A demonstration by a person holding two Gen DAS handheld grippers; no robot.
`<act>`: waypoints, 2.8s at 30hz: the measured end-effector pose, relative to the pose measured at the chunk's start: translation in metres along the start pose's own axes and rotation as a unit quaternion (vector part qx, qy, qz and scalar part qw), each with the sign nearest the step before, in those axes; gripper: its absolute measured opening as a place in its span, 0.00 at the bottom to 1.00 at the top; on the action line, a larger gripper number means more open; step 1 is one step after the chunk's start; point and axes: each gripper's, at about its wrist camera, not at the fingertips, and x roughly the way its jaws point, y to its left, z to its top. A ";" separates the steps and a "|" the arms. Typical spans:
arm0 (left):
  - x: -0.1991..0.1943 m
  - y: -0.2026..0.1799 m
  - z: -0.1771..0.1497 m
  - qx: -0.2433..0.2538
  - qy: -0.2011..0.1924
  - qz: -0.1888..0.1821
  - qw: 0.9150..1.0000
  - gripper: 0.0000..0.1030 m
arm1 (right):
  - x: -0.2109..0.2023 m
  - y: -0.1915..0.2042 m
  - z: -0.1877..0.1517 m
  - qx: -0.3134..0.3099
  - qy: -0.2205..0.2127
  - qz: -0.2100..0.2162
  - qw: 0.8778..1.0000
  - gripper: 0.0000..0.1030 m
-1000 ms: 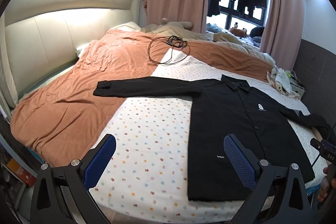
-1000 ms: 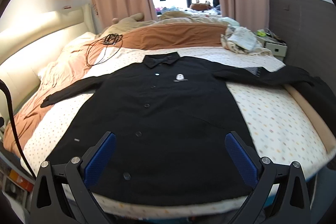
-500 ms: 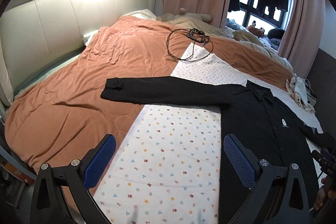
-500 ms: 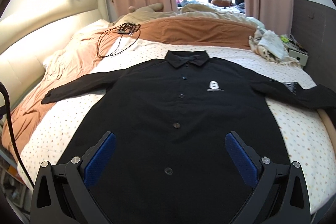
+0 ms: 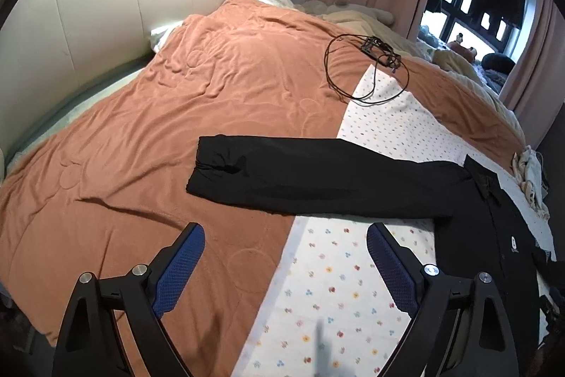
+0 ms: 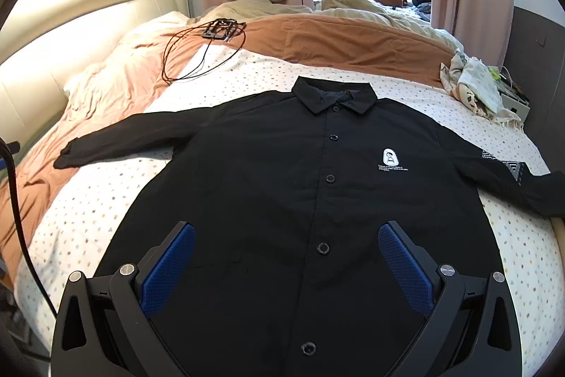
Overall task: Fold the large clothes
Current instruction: 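Move the left tool to the sleeve cuff nearest it and grasp, then lift the sleeve with the left tool and fold it across the shirt body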
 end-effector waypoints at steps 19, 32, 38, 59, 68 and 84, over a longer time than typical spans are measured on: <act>0.153 0.098 0.022 -0.144 0.104 0.021 0.984 0.69 | 0.069 0.015 0.018 -0.006 0.036 -0.022 0.999 0.95; 0.120 0.089 0.053 -0.126 0.052 0.029 0.990 0.09 | 0.095 0.042 0.059 -0.009 0.033 0.033 0.999 0.54; 0.071 0.067 0.089 -0.100 0.002 0.009 0.995 0.07 | 0.128 0.058 0.077 0.009 0.054 0.082 0.995 0.44; -0.062 -0.101 0.167 0.037 -0.084 -0.037 0.995 0.07 | 0.224 0.099 0.100 0.011 0.164 0.139 0.977 0.33; -0.095 -0.218 0.174 0.109 -0.110 -0.055 0.986 0.07 | 0.130 0.002 0.093 0.038 0.085 0.146 0.985 0.60; -0.091 -0.412 0.141 0.202 -0.074 -0.096 0.972 0.07 | -0.005 -0.213 0.004 0.118 -0.019 0.029 0.992 0.90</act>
